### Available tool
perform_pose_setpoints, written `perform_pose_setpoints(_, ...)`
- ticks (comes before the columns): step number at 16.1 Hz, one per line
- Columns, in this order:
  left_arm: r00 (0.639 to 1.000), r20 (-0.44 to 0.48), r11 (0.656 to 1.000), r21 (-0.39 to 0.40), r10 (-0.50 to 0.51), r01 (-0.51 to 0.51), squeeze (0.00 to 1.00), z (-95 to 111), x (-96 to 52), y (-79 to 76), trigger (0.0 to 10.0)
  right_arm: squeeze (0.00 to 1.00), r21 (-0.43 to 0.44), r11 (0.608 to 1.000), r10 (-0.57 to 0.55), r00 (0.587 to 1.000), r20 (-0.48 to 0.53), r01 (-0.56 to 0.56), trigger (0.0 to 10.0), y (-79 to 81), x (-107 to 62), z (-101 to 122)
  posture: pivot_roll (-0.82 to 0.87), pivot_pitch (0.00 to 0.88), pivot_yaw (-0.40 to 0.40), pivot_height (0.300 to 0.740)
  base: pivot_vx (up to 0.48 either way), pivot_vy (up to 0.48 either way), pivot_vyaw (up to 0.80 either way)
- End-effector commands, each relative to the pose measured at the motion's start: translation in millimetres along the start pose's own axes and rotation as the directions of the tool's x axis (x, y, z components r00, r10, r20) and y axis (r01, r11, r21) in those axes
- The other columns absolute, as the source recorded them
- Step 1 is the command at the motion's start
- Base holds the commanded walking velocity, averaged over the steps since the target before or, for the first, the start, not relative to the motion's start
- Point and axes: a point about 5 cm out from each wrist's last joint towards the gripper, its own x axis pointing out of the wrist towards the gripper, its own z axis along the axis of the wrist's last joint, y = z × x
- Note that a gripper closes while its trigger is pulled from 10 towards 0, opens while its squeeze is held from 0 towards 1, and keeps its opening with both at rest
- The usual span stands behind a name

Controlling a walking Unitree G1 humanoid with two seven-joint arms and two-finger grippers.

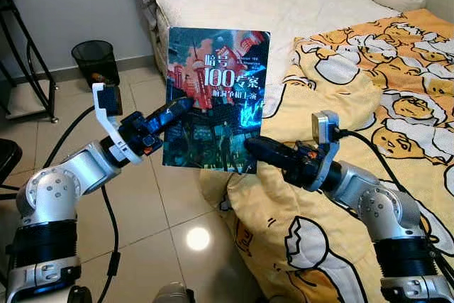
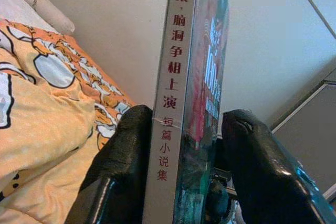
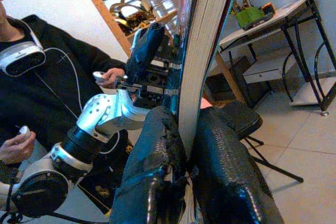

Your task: Clean up the room

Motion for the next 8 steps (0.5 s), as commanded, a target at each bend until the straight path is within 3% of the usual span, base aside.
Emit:
perform_pose_setpoints(1, 0.999, -0.022, 0.999, 0.006, -0.032, 0.032, 0.0, -1.8, 3.6, -6.1, 0.0, 0.0, -0.058, 0.997, 0.045, 0.999, 0.011, -0.044, 0.0, 3.8, 8.3, 11.8, 0.02, 0.0, -0.044, 0.74, 0.0, 0.0, 0.0)
perform_pose_setpoints(8, 0.999, -0.031, 1.0, 0.016, -0.014, 0.015, 0.0, -2.1, 2.2, -4.8, 0.0, 0.0, -0.067, 0.997, 0.051, 0.999, 0.012, -0.05, 0.0, 1.8, 11.9, 11.9, 0.03, 0.0, -0.046, 0.74, 0.0, 0.0, 0.0)
